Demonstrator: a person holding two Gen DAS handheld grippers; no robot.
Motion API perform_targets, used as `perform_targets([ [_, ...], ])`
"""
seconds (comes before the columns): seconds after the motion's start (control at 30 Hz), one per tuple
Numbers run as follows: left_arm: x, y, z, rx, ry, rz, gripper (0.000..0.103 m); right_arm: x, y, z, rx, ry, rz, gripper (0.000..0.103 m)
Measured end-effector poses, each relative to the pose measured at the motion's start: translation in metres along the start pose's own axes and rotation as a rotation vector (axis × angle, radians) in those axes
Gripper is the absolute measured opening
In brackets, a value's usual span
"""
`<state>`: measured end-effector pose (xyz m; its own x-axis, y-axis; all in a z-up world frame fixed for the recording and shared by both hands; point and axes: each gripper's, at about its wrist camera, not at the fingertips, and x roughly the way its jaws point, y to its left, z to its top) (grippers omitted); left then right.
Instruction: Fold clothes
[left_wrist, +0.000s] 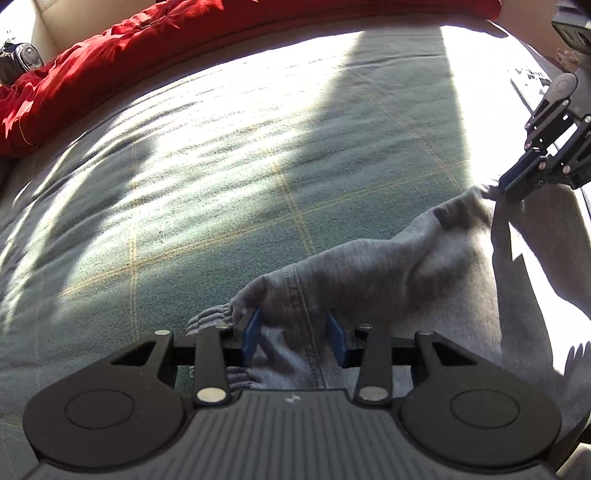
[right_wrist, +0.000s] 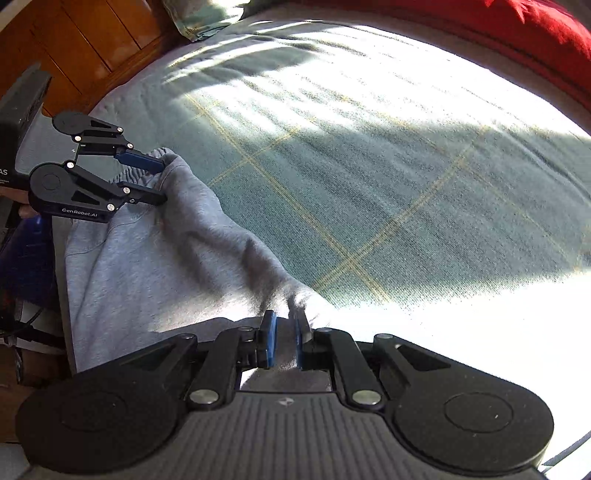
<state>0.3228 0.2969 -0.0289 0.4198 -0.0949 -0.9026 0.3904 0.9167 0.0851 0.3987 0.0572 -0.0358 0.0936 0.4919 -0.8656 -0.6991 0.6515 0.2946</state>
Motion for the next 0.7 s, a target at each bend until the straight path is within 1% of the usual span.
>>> perform_targets([
  [0.07,-0.01,0.009,-0.005,-0.073,-0.007,-0.012,0.041,-0.007,0.002,-0.003,0.008,-0.014,0.0,0.014],
  [0.13,-0.02,0.024,-0.017,-0.201,0.003,-0.004,0.04,-0.013,0.005,-0.003,0.009,-0.04,0.011,0.015],
  [0.17,-0.024,0.032,-0.025,-0.285,0.009,-0.008,0.04,-0.015,0.006,-0.001,0.01,-0.053,0.027,0.016],
  [0.2,-0.029,0.041,-0.034,-0.375,0.013,-0.017,0.04,-0.018,0.008,0.001,0.01,-0.064,0.051,0.019],
  [0.23,-0.034,0.052,-0.045,-0.48,0.011,-0.042,0.04,-0.019,0.01,0.003,0.002,-0.072,0.066,0.024],
  [0.3,-0.042,0.063,-0.063,-0.614,-0.003,-0.073,0.04,-0.019,0.015,0.011,-0.026,-0.079,0.083,0.028],
  [0.33,-0.048,0.068,-0.074,-0.676,-0.012,-0.074,0.04,-0.019,0.017,0.014,-0.045,-0.078,0.085,0.028],
  [0.47,-0.063,0.073,-0.114,-0.822,-0.031,-0.028,0.045,-0.011,0.031,0.03,-0.103,-0.061,0.116,0.03],
  [0.5,-0.064,0.072,-0.124,-0.857,-0.034,-0.033,0.046,-0.008,0.035,0.033,-0.116,-0.054,0.13,0.034],
  [0.57,-0.064,0.071,-0.145,-0.93,-0.039,-0.044,0.048,-0.002,0.045,0.041,-0.149,-0.039,0.153,0.036],
  [0.6,-0.062,0.069,-0.156,-0.979,-0.046,-0.063,0.048,0.001,0.051,0.045,-0.168,-0.029,0.164,0.036],
  [0.7,-0.047,0.064,-0.182,-1.115,-0.09,-0.154,0.049,0.01,0.069,0.056,-0.232,0.003,0.198,0.036],
])
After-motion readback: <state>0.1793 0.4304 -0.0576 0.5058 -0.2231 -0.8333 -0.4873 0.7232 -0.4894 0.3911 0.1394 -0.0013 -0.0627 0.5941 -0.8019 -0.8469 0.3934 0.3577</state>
